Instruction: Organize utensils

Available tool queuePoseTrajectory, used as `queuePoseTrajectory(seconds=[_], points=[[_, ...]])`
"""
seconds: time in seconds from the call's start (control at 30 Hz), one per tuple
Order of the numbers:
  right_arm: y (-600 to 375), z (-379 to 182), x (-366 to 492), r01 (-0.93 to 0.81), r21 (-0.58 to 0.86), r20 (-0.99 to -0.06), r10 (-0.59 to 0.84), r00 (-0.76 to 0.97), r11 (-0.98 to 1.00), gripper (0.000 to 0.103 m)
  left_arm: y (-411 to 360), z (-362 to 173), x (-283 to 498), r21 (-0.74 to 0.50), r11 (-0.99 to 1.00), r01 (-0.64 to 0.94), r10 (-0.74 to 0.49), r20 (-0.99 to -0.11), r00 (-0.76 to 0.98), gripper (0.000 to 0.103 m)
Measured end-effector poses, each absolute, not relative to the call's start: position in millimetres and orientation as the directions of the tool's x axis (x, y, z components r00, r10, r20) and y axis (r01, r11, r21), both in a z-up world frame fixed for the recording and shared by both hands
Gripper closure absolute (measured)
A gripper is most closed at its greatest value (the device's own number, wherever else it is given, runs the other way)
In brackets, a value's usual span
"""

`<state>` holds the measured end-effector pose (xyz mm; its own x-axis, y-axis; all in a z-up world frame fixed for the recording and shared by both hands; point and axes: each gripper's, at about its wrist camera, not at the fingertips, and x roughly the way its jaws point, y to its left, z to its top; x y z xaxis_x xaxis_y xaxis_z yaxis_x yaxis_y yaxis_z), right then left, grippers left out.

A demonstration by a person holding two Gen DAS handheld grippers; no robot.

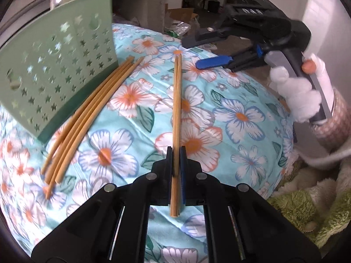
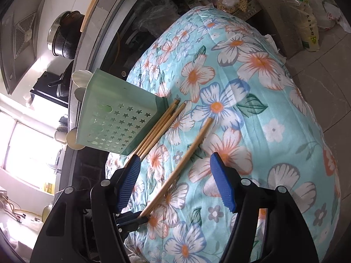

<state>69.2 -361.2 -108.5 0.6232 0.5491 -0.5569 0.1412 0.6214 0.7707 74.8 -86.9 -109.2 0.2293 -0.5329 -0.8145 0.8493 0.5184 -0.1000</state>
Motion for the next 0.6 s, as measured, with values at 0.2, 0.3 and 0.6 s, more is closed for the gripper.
queuePoseTrajectory(seconds=[0.2,0.3,0.6], points=[[-357.6,-108.1,69.6,0.138,0.77,-0.561,0.557,0.612,0.623,0.038,-75.4,-112.0,96.4,-0.271,0.587,0.763,-0.596,-0.782,0.181,0.097],[-357.2,-110.0,69.9,0.143,0.769,-0.565,0.559,0.607,0.623,0.038,-71.9,-111.2,104.2,-0.319,0.604,0.73,-0.614,-0.771,0.171,0.097],[-354.4,-120.4,73.2,0.177,0.758,-0.594,0.553,0.583,0.628,0.038,-68.9,-104.5,119.3,-0.357,0.641,0.679,-0.624,-0.758,0.19,0.097]])
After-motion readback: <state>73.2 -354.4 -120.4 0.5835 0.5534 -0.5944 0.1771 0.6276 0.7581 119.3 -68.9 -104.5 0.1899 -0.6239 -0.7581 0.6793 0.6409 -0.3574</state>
